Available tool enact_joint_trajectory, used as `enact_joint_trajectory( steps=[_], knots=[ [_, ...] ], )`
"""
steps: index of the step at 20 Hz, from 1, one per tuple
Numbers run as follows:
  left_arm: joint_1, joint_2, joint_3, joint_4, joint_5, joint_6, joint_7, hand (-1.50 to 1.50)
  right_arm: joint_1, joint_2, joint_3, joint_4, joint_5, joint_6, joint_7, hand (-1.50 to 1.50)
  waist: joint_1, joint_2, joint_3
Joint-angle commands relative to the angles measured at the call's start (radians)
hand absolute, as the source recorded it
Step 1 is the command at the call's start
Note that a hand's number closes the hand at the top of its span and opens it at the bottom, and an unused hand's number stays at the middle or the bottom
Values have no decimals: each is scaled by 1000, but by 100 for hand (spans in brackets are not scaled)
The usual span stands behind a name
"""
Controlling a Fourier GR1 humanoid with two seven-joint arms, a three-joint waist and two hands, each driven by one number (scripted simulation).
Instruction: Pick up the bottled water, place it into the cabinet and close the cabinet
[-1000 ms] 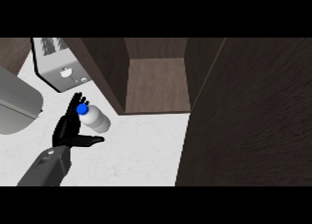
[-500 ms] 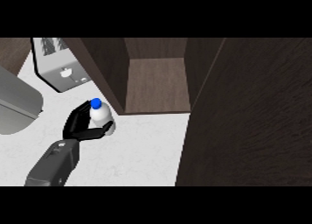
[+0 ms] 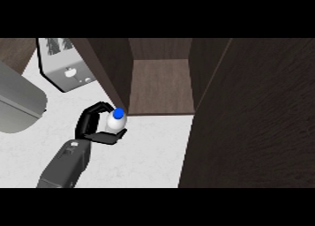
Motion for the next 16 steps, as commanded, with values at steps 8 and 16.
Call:
enact_joint_trajectory(
  steps=[8,16],
  knots=[
    [105,-103,-119,-207,145,59,76,150,-9,-6,4,-59,73,-24,33,-150,11,-4,0],
    [119,-104,-340,-534,356,167,352,150,-2,-33,2,-72,62,-38,66,-150,17,-10,1]
  ],
)
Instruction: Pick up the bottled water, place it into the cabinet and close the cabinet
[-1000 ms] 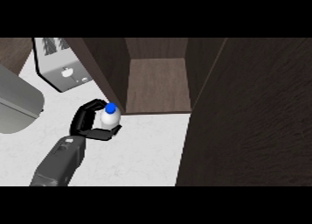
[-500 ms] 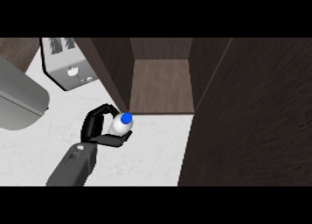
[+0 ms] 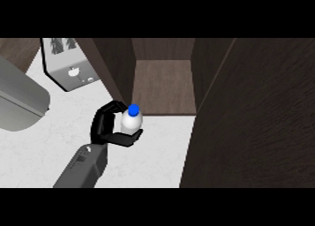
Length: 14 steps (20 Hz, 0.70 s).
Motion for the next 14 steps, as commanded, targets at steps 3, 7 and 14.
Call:
enact_joint_trajectory(
  steps=[3,7,14],
  knots=[
    [-14,-18,-150,-256,100,138,206,150,41,-20,42,-97,88,-20,38,-150,-4,-5,0],
    [-69,-17,-189,-315,122,216,283,150,47,-31,0,-67,29,-18,-22,-150,-8,-3,1],
    [-131,-16,-250,-303,145,376,342,150,89,-60,58,-97,29,-12,-45,-150,-45,-1,0]
  ],
)
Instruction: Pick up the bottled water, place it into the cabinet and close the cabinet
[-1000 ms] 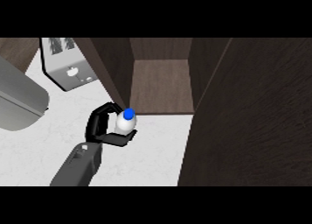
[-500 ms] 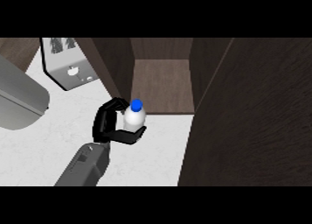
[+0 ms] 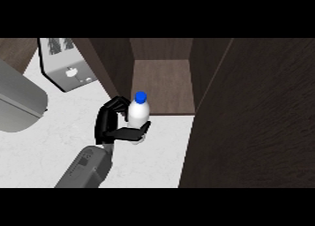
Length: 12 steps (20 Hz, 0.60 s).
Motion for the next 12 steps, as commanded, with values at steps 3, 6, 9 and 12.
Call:
enact_joint_trajectory(
  steps=[3,6,9,12],
  knots=[
    [-195,-50,-47,-39,-41,72,81,150,41,-29,-25,-79,-16,9,-17,-150,-25,-1,2],
    [-236,-50,-53,-20,-9,112,129,150,27,-36,-16,-81,-9,13,-4,-150,-46,3,0],
    [-237,-50,-59,-7,18,148,141,150,23,-32,-8,-68,-9,10,-9,-150,-47,4,0],
    [-250,-50,-44,-6,-5,189,164,150,61,-53,-51,-83,-65,19,-44,-150,-44,5,2]
  ],
)
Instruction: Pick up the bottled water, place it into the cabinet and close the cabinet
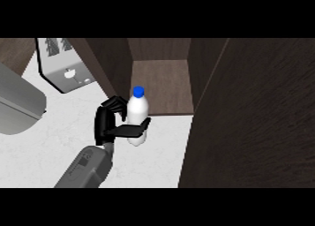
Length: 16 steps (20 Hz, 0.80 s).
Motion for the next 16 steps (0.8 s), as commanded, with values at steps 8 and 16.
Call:
enact_joint_trajectory(
  steps=[8,16],
  knots=[
    [-294,-43,-7,95,-48,135,99,150,55,-25,-6,-30,-28,16,-55,-150,-51,13,-2],
    [-312,-1,13,172,-78,205,69,150,83,-41,-5,-47,-64,37,-86,-150,-73,19,-3]
  ],
)
